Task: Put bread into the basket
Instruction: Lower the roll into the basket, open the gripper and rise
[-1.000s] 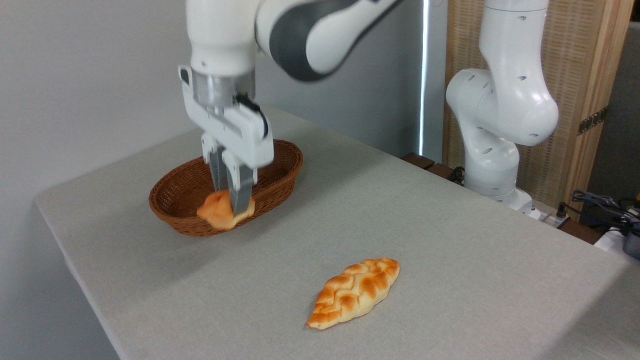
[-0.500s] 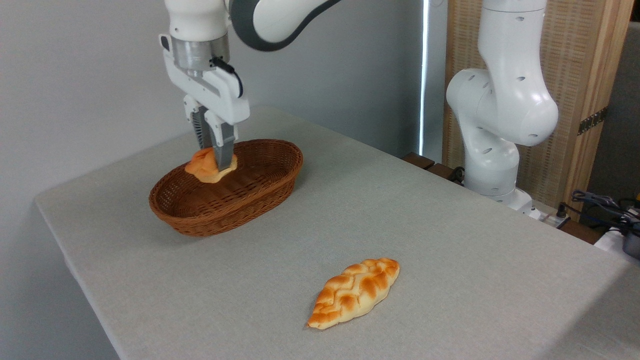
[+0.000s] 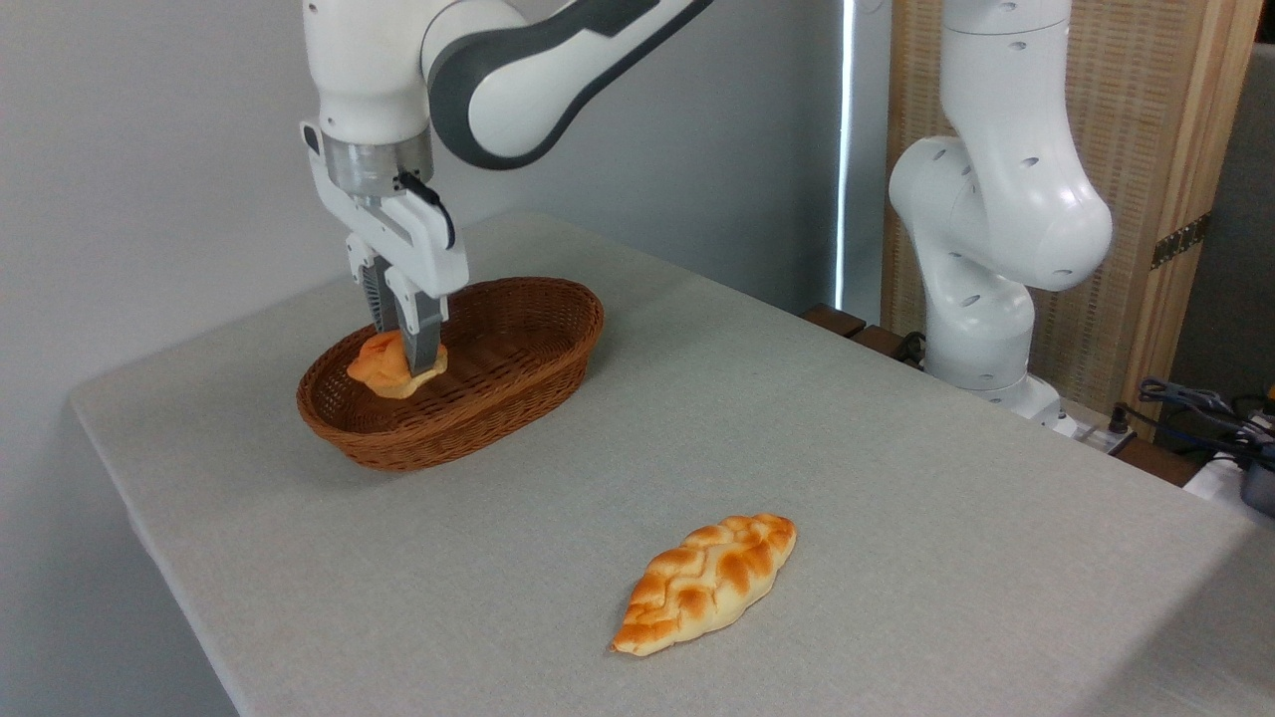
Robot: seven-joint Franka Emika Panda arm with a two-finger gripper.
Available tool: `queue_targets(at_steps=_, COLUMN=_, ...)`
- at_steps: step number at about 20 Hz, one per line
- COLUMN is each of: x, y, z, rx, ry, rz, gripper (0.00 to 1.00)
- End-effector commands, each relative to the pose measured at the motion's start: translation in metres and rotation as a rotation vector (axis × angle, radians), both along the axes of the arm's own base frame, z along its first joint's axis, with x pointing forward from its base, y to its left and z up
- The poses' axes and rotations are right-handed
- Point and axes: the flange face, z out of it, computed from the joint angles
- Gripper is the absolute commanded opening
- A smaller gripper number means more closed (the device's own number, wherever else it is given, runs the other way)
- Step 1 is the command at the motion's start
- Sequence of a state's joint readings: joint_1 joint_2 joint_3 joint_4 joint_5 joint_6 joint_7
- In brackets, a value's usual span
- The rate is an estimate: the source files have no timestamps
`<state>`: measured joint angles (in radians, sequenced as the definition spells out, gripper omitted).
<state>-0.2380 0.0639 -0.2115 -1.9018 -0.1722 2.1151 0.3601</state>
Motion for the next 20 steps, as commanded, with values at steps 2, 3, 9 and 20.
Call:
queue_targets(at_steps=2, x=0.0051, y=-0.0196, z=-0.0245, rx=-0.013, ry=0.021, rz=-0.005, gripper=0.55)
queue_targets(at_steps=3, x=0.0068, y=-0.0198, z=-0.0261, rx=-0.012, ry=0.012, rz=-0.004, gripper=0.56)
queue_targets(at_steps=9, x=0.0053, y=-0.0256, z=-0.0287, rx=-0.015, ry=0.012, rz=-0.008, gripper=1.00)
queue_targets(at_steps=20, x=0.0095, y=-0.0256, z=-0.0240, rx=-0.031, ry=-0.024, rz=-0.002, gripper=1.00)
